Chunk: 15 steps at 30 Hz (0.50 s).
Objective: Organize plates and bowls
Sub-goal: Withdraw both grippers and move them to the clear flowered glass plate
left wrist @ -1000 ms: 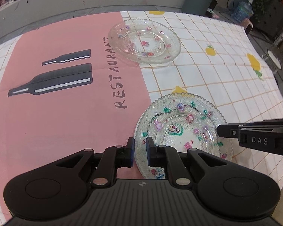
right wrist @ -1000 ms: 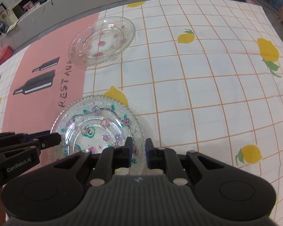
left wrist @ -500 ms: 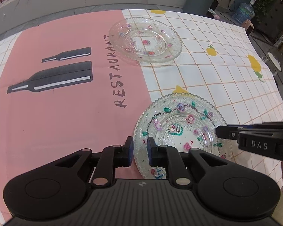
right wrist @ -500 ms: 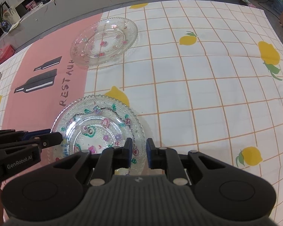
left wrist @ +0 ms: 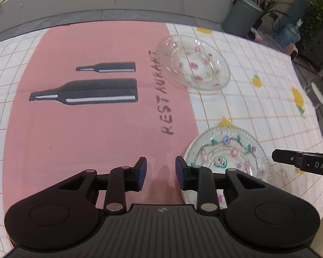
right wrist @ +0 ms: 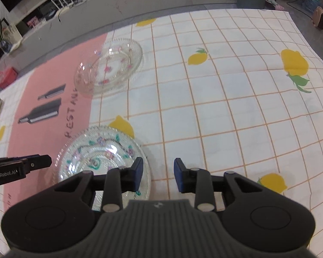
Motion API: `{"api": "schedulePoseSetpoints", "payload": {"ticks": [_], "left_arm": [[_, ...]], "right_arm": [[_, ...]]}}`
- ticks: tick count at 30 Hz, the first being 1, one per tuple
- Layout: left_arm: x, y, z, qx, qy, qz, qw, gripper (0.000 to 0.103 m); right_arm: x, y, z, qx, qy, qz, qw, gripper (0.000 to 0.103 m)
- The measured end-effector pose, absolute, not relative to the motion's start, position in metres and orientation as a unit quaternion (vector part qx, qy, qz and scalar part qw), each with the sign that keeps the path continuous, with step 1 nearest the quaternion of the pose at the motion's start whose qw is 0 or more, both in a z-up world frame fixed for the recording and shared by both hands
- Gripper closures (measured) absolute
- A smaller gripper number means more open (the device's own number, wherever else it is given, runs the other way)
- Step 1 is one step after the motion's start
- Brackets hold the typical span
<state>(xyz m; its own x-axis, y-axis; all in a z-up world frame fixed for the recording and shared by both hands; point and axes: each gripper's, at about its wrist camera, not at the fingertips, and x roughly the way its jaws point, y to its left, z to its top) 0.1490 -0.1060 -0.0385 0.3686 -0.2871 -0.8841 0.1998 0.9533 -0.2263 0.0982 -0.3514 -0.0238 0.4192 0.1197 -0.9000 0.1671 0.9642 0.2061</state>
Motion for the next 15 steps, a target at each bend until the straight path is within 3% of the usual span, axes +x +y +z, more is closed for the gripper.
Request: {"api": "schedulePoseSetpoints", "payload": {"ticks": [15], "left_arm": [[0.17,-0.068,-0.029,-0.093,0.515,-0.163,0.836,0.069]], "right_arm": [[0.137,-0.352,0.007,0.188,0.503,-0.008,0.843,0.069]]}}
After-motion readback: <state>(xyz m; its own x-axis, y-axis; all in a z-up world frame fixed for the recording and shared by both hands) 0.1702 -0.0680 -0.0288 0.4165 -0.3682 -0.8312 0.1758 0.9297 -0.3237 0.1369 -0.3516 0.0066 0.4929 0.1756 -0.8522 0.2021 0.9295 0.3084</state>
